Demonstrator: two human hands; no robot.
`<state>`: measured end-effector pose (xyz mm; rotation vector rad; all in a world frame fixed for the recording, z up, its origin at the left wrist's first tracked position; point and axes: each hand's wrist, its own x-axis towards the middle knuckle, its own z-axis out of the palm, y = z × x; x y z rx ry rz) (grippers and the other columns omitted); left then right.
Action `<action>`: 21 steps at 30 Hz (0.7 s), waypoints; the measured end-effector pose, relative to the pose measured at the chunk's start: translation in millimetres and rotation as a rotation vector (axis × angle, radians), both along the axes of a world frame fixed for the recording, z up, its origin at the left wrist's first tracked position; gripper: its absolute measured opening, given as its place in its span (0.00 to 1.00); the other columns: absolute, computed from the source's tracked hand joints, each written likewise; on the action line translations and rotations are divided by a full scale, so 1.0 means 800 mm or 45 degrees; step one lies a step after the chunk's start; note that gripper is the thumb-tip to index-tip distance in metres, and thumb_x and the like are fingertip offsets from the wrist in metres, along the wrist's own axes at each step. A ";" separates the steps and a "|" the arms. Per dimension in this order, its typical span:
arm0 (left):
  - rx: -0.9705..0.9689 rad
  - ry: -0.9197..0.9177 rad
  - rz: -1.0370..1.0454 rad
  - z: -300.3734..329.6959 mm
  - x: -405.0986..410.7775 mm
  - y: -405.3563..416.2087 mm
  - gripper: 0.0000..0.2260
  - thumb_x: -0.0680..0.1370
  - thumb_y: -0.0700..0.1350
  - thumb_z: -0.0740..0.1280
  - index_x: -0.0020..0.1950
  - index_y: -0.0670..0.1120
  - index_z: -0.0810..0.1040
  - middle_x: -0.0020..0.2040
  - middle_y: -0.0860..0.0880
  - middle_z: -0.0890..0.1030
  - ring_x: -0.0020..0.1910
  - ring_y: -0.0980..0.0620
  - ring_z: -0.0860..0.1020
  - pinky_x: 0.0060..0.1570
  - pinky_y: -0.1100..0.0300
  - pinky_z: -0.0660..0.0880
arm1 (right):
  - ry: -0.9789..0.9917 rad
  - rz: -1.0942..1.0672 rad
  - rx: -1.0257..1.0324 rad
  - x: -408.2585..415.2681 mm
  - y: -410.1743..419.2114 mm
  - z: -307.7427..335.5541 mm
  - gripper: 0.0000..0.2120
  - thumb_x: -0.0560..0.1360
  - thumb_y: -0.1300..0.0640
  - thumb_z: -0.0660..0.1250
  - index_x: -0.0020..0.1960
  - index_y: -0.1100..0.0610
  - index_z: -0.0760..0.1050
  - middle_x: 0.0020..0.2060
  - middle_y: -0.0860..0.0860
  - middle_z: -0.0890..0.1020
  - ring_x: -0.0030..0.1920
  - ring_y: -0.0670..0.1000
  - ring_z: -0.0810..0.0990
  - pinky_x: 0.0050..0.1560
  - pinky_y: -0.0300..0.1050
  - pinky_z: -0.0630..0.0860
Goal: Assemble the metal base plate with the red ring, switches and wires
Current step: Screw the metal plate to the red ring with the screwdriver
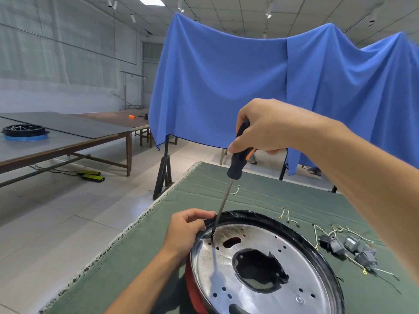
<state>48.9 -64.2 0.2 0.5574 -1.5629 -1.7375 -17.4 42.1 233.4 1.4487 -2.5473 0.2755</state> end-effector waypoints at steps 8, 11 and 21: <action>-0.023 -0.024 0.010 -0.001 0.000 -0.001 0.15 0.70 0.23 0.59 0.43 0.35 0.83 0.43 0.46 0.86 0.42 0.51 0.84 0.39 0.64 0.79 | -0.170 0.071 0.007 0.003 -0.008 -0.002 0.11 0.72 0.52 0.71 0.46 0.58 0.74 0.33 0.52 0.83 0.20 0.47 0.78 0.20 0.35 0.71; -0.019 -0.030 0.005 -0.002 0.000 -0.002 0.15 0.70 0.24 0.59 0.42 0.36 0.83 0.44 0.46 0.86 0.44 0.49 0.84 0.41 0.62 0.80 | 0.039 -0.022 -0.099 -0.005 -0.004 -0.006 0.13 0.70 0.48 0.70 0.38 0.57 0.74 0.25 0.49 0.79 0.17 0.46 0.71 0.23 0.34 0.64; -0.046 0.001 0.008 0.003 0.002 0.001 0.16 0.69 0.23 0.59 0.42 0.37 0.83 0.43 0.47 0.86 0.43 0.51 0.84 0.39 0.64 0.79 | 0.086 -0.030 -0.346 -0.012 -0.003 -0.014 0.12 0.66 0.49 0.69 0.35 0.56 0.72 0.27 0.50 0.81 0.25 0.52 0.79 0.29 0.39 0.70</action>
